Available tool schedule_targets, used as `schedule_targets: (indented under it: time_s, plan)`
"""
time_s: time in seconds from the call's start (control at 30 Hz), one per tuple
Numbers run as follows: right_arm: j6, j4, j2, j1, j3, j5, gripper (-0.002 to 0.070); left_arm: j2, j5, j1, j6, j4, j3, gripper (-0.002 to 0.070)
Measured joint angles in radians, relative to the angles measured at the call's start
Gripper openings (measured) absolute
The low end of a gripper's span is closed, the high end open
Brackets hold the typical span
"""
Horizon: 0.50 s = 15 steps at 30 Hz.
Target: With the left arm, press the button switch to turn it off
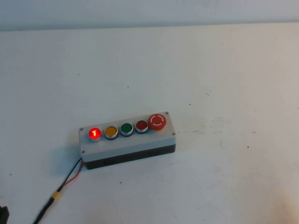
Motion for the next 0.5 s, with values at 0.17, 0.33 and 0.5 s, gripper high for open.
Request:
schedule_targets:
  time_s: [0.17, 0.33, 0.5]
  plan:
    - [0.000, 0.000, 0.000, 0.000, 0.000, 0.000, -0.0016, 0.000, -0.022, 0.000, 0.000, -0.046, 0.000, -0.0002]
    - [0.000, 0.000, 0.000, 0.000, 0.000, 0.000, -0.0016, 0.000, -0.054, 0.000, -0.067, -0.156, 0.000, -0.0002]
    - [0.000, 0.000, 0.000, 0.000, 0.000, 0.000, -0.0016, 0.000, -0.192, 0.000, -0.155, -0.393, 0.000, -0.0002]
